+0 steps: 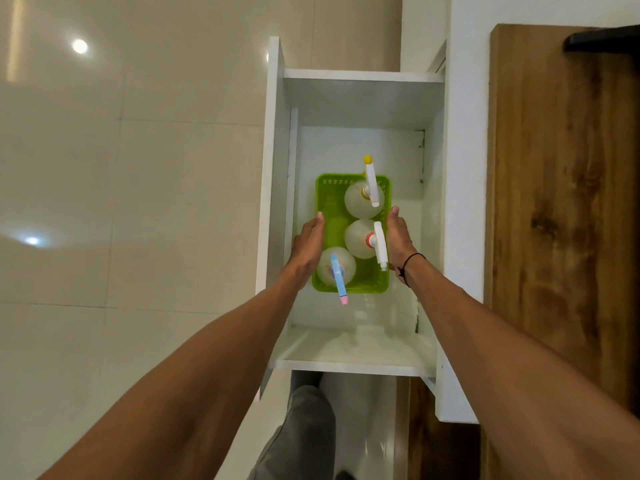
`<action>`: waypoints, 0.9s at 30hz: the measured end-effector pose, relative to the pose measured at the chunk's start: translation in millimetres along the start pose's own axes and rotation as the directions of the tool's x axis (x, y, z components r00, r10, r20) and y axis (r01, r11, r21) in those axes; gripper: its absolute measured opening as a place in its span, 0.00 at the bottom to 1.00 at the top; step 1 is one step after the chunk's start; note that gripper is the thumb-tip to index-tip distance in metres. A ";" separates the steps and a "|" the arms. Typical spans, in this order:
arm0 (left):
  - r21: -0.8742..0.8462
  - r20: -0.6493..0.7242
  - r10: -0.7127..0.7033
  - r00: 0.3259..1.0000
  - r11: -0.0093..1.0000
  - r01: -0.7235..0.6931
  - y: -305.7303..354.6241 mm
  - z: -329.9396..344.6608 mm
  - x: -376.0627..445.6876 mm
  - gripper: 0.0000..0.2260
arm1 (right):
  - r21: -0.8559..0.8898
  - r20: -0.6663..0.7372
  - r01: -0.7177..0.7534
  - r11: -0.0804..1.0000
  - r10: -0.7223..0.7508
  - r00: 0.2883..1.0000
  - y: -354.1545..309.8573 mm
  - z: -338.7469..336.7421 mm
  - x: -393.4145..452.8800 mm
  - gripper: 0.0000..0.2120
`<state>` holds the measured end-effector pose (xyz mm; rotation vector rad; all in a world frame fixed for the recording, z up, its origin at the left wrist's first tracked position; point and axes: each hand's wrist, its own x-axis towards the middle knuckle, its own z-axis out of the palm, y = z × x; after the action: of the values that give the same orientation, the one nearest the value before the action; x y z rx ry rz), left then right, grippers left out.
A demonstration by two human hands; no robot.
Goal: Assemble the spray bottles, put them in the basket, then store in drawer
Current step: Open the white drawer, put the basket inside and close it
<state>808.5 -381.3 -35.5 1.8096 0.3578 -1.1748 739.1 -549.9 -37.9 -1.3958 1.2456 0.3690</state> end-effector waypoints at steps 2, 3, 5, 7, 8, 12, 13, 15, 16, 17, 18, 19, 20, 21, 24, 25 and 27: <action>0.010 0.001 0.003 1.000 1.000 -0.003 1.1 -0.8 1.2 0.32 | -0.005 -0.007 0.017 1.000 -0.017 1.000 0.4 0.7 1.5 0.24; 0.027 0.002 0.005 1.000 1.000 -0.005 1.7 -0.8 0.1 0.32 | -0.009 -0.001 0.011 1.000 -0.011 1.000 -0.3 1.0 1.1 0.24; 0.092 -0.003 0.012 1.000 0.996 -0.012 4.6 0.5 -5.5 0.32 | -0.024 0.004 -0.001 1.000 0.001 1.000 -3.4 0.7 -2.5 0.26; 0.158 -0.036 0.031 0.999 0.987 -0.025 10.7 1.4 -14.8 0.32 | -0.062 -0.013 -0.003 0.998 0.002 1.000 -8.9 -0.9 -11.6 0.26; 0.177 -0.062 0.045 0.997 0.984 -0.033 15.5 1.1 -21.2 0.32 | -0.083 -0.027 0.001 0.997 -0.003 1.000 -11.4 -2.1 -18.2 0.26; 0.240 -0.186 0.201 0.962 0.958 -0.154 41.0 -14.1 -52.3 0.25 | -0.407 -0.089 0.059 0.912 -0.104 0.991 -17.5 -10.1 -62.2 0.32; 0.245 -0.198 0.250 0.948 0.949 -0.199 47.7 -21.2 -60.5 0.22 | -0.510 -0.077 0.122 0.851 -0.187 0.979 -17.8 -11.9 -74.9 0.31; 0.214 -0.241 0.301 0.923 0.944 -0.252 59.8 -37.1 -75.0 0.15 | -0.653 -0.033 0.254 0.713 -0.361 0.932 -17.6 -13.9 -97.2 0.29; 0.194 -0.279 0.309 0.909 0.945 -0.262 64.8 -45.6 -81.0 0.12 | -0.691 -0.018 0.296 0.660 -0.425 0.905 -17.6 -13.1 -107.0 0.28; 0.181 -0.323 0.312 0.893 0.947 -0.266 69.4 -54.1 -86.2 0.11 | -0.712 -0.007 0.326 0.622 -0.471 0.882 -18.0 -11.4 -116.5 0.26; 0.175 -0.372 0.315 0.873 0.948 -0.268 73.5 -62.0 -90.4 0.09 | -0.728 0.009 0.350 0.589 -0.503 0.864 -18.6 -8.7 -124.8 0.25; 0.183 -0.425 0.319 0.847 0.947 -0.265 76.7 -69.4 -93.3 0.08 | -0.747 0.034 0.370 0.553 -0.523 0.851 -19.7 -5.1 -132.2 0.24; 0.200 -0.476 0.323 0.818 0.946 -0.257 78.5 -76.1 -95.1 0.08 | -0.768 0.070 0.388 0.509 -0.536 0.841 -21.3 -1.0 -138.6 0.24; 0.214 -0.516 0.321 0.794 0.946 -0.243 78.7 -81.8 -96.3 0.08 | -0.789 0.113 0.408 0.460 -0.544 0.832 -23.0 4.0 -144.5 0.24; 0.173 -0.492 0.240 0.837 0.969 -0.176 73.0 -88.5 -98.8 0.09 | -0.820 0.263 0.503 0.272 -0.600 0.755 -30.9 21.8 -159.9 0.25; 0.150 -0.440 0.203 0.875 0.977 -0.151 69.5 -89.0 -99.7 0.13 | -0.816 0.331 0.547 0.187 -0.626 0.706 -33.9 29.7 -163.7 0.25; 0.163 -0.339 0.161 0.927 0.980 -0.110 63.7 -87.2 -101.0 0.20 | -0.771 0.498 0.636 -0.026 -0.647 0.577 -37.1 43.2 -169.3 0.25</action>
<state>848.8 -321.7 93.6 2.1382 0.3521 -0.7940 723.1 -444.8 105.7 -2.8221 0.0383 0.3846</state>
